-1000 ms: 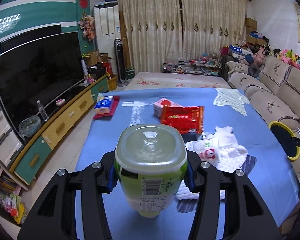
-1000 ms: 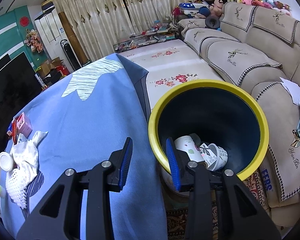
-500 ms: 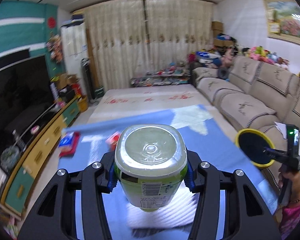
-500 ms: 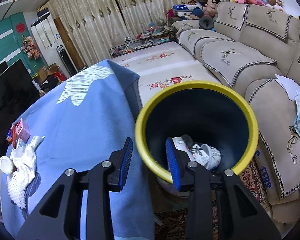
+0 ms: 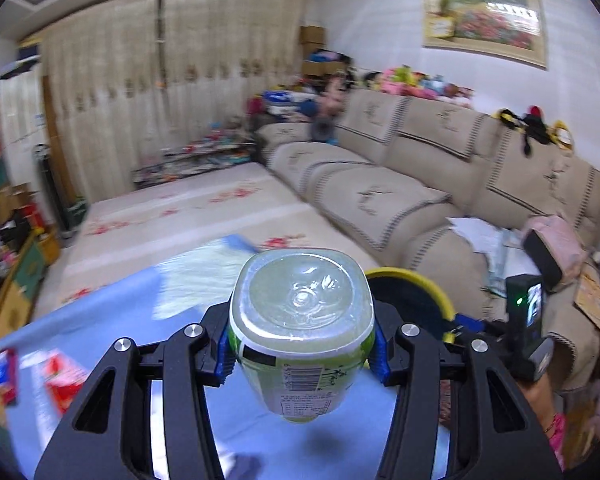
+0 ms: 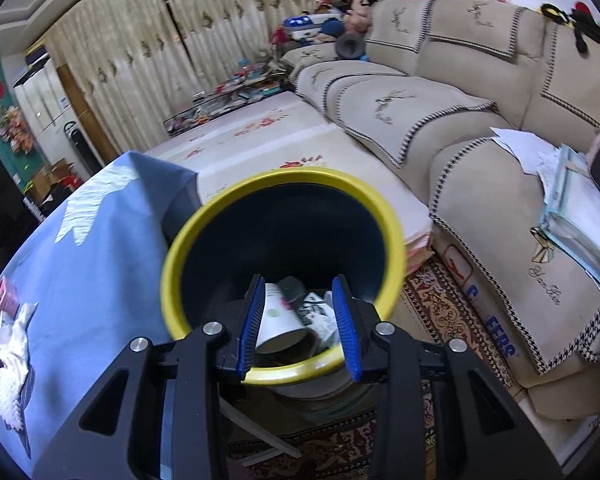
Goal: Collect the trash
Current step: 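Lift the green bottle with the left gripper and carry it over the bin, then open the left gripper to drop the green bottle into the bin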
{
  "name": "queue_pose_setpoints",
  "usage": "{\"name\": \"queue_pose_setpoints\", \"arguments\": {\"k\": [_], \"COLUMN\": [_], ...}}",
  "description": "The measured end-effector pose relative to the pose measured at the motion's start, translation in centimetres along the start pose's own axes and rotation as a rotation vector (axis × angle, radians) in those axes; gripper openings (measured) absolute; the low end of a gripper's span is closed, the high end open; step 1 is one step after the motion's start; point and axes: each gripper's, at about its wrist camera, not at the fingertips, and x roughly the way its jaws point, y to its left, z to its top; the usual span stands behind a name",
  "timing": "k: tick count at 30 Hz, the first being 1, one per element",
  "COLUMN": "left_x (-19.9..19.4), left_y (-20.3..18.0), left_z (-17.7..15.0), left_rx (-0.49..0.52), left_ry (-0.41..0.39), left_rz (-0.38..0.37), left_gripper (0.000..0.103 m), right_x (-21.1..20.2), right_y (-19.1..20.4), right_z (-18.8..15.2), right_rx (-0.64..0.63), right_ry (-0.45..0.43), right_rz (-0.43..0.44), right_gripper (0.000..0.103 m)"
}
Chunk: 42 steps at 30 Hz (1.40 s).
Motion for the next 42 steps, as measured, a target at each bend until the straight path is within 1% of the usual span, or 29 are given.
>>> {"name": "queue_pose_setpoints", "arguments": {"k": [3, 6, 10, 14, 18, 19, 20, 22, 24, 25, 26, 28, 32, 34, 38, 40, 42], "left_x": [4.2, 8.6, 14.6, 20.7, 24.1, 24.7, 25.0, 24.0, 22.0, 21.0, 19.3, 16.0, 9.1, 5.7, -0.4, -3.5, -5.9], "left_y": [-3.4, -6.4, -8.8, -10.9, -11.5, -11.5, -11.6, -10.9, -10.5, -10.2, -9.4, -7.9, -3.9, -1.5, 4.2, 7.7, 11.1], "left_z": [1.4, 2.2, 2.4, 1.9, 0.6, 0.4, 0.2, -0.4, -0.5, -0.5, -0.6, -0.7, -1.1, -1.7, -3.3, -4.8, -6.3], "left_rx": [0.021, 0.041, 0.047, 0.020, -0.020, -0.030, -0.033, -0.036, -0.027, -0.027, -0.031, -0.053, -0.086, -0.099, -0.153, -0.194, -0.231], "left_ry": [0.017, 0.035, 0.080, 0.154, 0.219, 0.230, 0.235, 0.216, 0.181, 0.168, 0.157, 0.128, 0.059, 0.016, -0.053, -0.092, -0.108], "left_rz": [-0.070, -0.101, -0.129, -0.142, -0.143, -0.138, -0.132, -0.116, -0.103, -0.098, -0.096, -0.086, -0.039, 0.012, 0.125, 0.215, 0.290], "left_gripper": [0.051, 0.051, 0.051, 0.051, 0.052, 0.057, 0.069, 0.079, 0.080, 0.082, 0.087, 0.090, 0.094, 0.097, 0.098, 0.098, 0.098], "right_x": [0.2, 0.5, 0.8, 1.3, 1.5, 1.5, 1.5, 1.4, 1.4, 1.4, 1.3, 1.2, 0.8, 0.6, -0.3, -0.7, -1.2], "right_y": [-1.5, -2.9, -4.1, -5.0, -5.4, -5.4, -5.3, -5.1, -4.9, -4.8, -4.7, -4.0, -1.9, -0.6, 3.0, 4.8, 7.3], "right_z": [0.3, 0.4, 0.3, 0.1, -0.1, -0.1, -0.2, -0.1, -0.1, -0.2, -0.2, -0.3, -0.4, -0.5, -0.5, -0.5, -0.4], "right_rx": [0.017, 0.034, 0.048, 0.059, 0.067, 0.067, 0.066, 0.062, 0.060, 0.057, 0.054, 0.041, 0.002, -0.022, -0.090, -0.119, -0.160], "right_ry": [-0.002, 0.001, 0.007, 0.014, 0.021, 0.022, 0.023, 0.023, 0.024, 0.024, 0.025, 0.026, 0.025, 0.024, 0.019, 0.016, 0.019], "right_rz": [-0.024, -0.044, -0.061, -0.070, -0.075, -0.075, -0.074, -0.072, -0.069, -0.067, -0.064, -0.057, -0.042, -0.034, -0.019, 0.001, 0.038], "right_gripper": [0.033, 0.033, 0.033, 0.033, 0.034, 0.035, 0.035, 0.037, 0.038, 0.038, 0.038, 0.038, 0.039, 0.039, 0.041, 0.043, 0.044]}}
